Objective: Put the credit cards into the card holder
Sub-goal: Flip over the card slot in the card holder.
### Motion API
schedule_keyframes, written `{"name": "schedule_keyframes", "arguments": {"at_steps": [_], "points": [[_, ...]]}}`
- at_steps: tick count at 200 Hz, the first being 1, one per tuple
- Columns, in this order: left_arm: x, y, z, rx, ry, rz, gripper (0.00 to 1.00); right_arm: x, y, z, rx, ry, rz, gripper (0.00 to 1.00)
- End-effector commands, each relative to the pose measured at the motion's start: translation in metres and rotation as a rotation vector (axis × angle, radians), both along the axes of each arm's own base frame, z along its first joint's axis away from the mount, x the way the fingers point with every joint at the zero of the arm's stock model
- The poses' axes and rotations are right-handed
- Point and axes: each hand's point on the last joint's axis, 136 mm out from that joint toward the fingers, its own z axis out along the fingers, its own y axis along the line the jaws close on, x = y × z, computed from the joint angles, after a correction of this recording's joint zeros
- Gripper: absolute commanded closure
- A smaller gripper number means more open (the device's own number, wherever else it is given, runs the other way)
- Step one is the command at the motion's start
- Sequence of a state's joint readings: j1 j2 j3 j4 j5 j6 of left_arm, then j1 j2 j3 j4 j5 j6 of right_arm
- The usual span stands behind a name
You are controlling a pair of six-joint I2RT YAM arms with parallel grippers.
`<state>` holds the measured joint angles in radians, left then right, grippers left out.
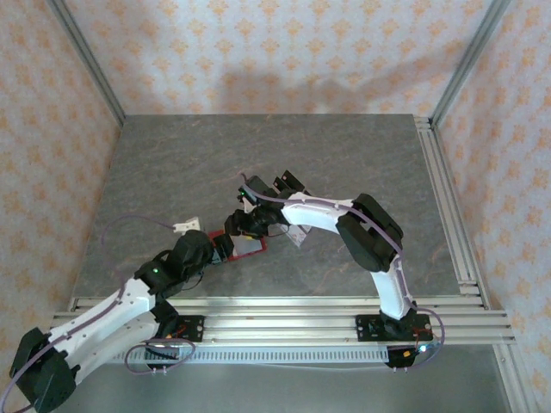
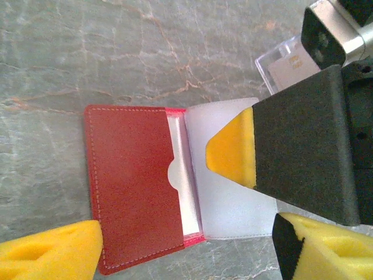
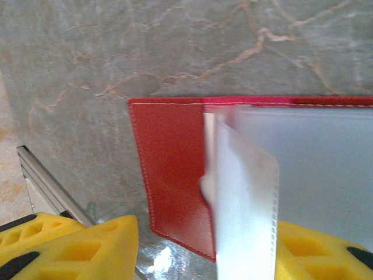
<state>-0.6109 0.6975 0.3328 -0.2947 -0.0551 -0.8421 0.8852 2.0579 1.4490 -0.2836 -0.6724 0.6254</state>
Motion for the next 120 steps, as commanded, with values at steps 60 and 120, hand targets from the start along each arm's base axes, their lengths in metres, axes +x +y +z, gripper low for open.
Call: {"name": "schedule_keyframes", "arguments": {"at_steps": [60, 120], "points": [[-0.003, 0.033, 0.013, 0.061, -0.004, 0.167, 0.09, -0.014, 0.042, -0.003, 0.021, 0.034, 0.034, 0.49], [0.002, 0.035, 0.022, 0.072, -0.006, 0.199, 0.03, -0.012, 0.047, -0.017, 0.019, 0.058, 0.012, 0.49]]}}
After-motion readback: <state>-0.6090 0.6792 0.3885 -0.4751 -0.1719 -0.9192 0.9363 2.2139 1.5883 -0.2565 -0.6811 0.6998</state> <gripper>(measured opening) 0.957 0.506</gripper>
